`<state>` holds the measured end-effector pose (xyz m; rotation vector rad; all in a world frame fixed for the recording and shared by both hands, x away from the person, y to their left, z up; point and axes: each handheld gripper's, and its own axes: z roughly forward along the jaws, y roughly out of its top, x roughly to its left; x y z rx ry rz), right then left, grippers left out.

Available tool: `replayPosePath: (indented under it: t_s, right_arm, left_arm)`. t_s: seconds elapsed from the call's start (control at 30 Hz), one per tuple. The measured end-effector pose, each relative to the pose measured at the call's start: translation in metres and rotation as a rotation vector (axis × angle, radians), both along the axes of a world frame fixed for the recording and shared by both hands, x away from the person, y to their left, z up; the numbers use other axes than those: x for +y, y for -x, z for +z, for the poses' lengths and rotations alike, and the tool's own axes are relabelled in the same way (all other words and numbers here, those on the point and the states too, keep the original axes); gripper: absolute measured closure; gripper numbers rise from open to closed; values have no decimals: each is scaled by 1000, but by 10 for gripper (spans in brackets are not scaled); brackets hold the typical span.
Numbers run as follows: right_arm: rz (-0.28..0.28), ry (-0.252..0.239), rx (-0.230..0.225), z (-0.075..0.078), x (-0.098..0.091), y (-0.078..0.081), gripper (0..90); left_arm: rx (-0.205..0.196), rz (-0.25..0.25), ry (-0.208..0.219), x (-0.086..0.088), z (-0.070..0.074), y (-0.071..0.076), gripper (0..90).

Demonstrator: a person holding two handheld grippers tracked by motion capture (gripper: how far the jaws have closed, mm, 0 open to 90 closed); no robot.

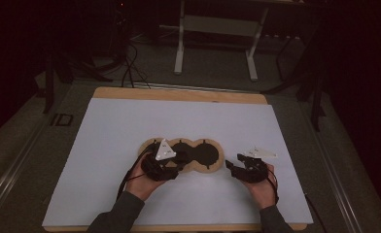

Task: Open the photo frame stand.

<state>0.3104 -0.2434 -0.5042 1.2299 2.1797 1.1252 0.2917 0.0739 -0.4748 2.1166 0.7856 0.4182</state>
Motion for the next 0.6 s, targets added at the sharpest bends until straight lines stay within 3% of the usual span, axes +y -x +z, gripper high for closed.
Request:
replayPosePath:
  t_s: [0.17, 0.6]
  right_arm:
    - [27, 14, -11, 0, 5, 1, 389]
    - [16, 13, -6, -1, 3, 1, 388]
  left_arm:
    - [0, -1, -23, -1, 0, -5, 467]
    - [-4, -10, -54, -7, -4, -18, 424]
